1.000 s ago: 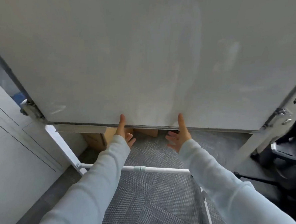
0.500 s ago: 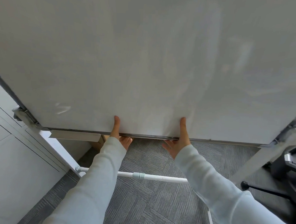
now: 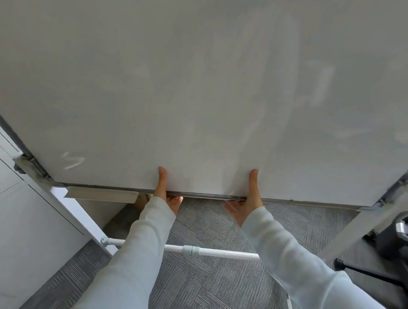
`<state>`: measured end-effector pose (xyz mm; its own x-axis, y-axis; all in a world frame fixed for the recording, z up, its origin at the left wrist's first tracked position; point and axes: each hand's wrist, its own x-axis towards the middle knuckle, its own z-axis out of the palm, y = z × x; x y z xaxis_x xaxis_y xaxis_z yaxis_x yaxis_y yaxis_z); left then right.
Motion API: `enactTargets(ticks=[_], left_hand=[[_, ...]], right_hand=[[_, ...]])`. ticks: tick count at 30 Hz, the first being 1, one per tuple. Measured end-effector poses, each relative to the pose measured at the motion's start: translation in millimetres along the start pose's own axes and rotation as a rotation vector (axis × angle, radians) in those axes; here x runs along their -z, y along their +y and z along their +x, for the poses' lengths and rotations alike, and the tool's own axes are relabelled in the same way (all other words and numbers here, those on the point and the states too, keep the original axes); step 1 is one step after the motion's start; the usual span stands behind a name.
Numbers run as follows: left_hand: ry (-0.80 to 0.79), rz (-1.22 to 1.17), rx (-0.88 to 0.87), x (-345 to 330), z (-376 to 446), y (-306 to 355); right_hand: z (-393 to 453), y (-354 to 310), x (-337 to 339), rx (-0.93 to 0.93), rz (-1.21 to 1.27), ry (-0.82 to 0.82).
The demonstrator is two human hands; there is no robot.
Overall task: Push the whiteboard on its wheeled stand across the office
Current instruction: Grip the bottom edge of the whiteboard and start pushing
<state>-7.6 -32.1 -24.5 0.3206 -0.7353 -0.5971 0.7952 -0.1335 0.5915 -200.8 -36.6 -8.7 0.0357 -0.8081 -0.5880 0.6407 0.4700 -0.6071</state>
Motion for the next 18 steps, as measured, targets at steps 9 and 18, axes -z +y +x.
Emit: enactTargets(ticks=[9, 18], left_hand=[[0.059, 0.08, 0.025, 34, -24, 12], [0.086, -0.015, -0.046, 92, -60, 37]], right_hand=[[-8, 22, -13, -0.046, -0.001, -0.02], [-30, 69, -60, -0.092, -0.002, -0.05]])
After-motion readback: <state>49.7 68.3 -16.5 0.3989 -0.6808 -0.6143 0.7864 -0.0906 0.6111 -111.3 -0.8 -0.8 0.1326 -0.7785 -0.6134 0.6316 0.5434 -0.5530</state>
